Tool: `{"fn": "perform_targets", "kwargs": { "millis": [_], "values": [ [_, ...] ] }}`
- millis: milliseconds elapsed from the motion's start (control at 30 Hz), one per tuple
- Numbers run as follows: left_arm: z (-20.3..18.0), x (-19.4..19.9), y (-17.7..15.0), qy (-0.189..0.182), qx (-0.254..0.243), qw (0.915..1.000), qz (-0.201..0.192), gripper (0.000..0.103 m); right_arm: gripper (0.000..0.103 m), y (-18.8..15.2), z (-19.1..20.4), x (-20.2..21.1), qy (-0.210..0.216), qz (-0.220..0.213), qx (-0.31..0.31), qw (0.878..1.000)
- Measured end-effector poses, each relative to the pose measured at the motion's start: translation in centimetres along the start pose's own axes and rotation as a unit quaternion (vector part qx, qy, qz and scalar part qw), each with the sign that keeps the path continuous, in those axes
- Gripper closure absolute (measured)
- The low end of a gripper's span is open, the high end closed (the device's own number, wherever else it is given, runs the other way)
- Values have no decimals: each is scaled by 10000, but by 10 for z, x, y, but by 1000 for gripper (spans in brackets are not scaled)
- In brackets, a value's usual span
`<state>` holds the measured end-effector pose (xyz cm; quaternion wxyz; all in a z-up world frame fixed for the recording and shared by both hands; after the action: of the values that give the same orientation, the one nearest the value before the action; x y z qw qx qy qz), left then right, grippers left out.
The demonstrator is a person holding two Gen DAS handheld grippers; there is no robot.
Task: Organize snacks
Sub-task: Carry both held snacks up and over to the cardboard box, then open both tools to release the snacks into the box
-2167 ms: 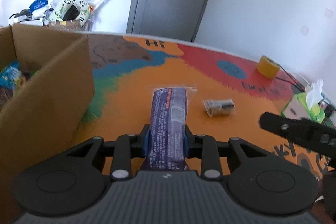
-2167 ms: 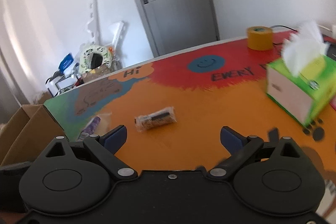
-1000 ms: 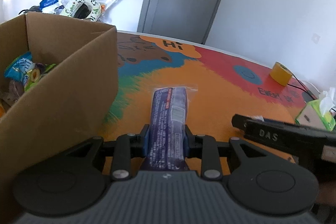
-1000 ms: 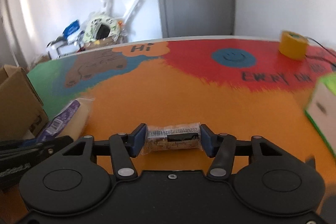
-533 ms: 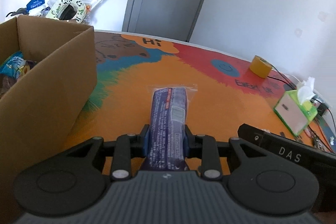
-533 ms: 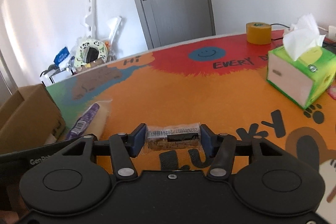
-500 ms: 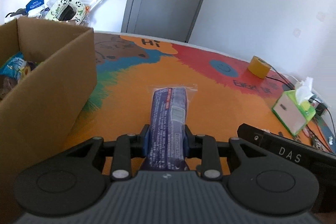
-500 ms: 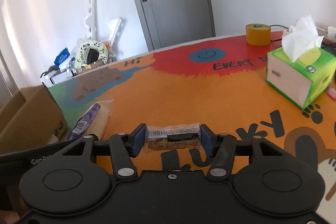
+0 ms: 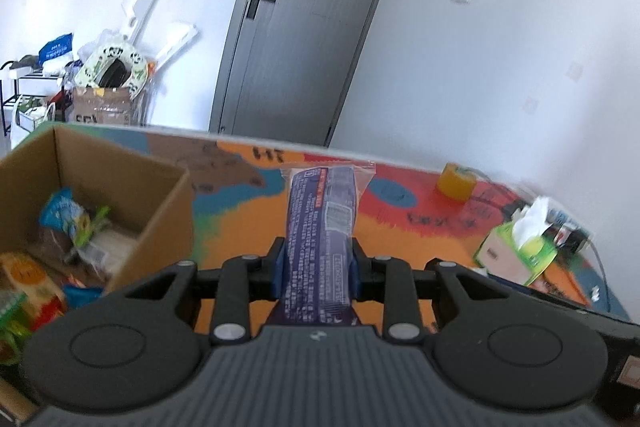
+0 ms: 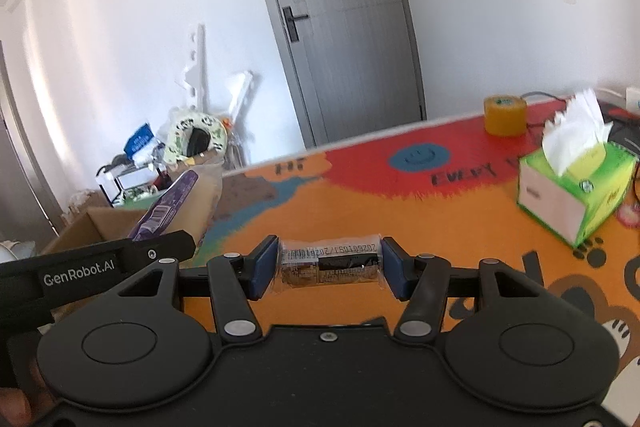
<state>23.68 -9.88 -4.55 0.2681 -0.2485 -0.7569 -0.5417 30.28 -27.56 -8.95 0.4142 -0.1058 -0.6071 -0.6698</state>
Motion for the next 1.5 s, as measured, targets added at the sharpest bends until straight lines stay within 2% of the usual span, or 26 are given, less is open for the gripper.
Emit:
{"fn": "perform_targets", "kwargs": {
  "millis": [333, 600, 900, 1233, 1333, 1400, 1500],
  "values": [
    [20, 43, 12, 42, 73, 9993, -367, 74, 48, 11, 34, 12, 341, -291, 312, 9985],
    [57, 65, 22, 406, 250, 9976, -498, 74, 48, 22, 79, 1, 790, -446, 782, 9928],
    [97, 74, 26, 711, 486, 9950, -497, 74, 48, 28, 118, -18, 1162, -298, 1036, 9874],
    [128, 76, 27, 920, 771, 9919, -419, 73, 48, 29, 141, -26, 1392, -128, 1186, 9831],
    [135, 75, 28, 950, 824, 9914, -351, 68, 48, 28, 148, -28, 1445, -76, 1220, 9819],
    [139, 76, 28, 964, 895, 9908, -327, 59, 48, 28, 152, -29, 1471, -46, 1245, 9812],
    [147, 81, 25, 1082, 1017, 9882, -385, 55, 47, 27, 157, -30, 1501, 3, 1269, 9805]
  ]
}}
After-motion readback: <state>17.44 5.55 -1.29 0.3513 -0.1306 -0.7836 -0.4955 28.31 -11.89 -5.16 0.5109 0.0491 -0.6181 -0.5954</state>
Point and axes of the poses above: each gripper's, at about its wrist camera, not at the fingertips, and x roughly against the way its jaws point, z to its left, y to its top, the point moved 2 cm from there along -x, roughly the way its jaws point, and after that the axes turned 15 degrees about z, right-handed, at the moved point
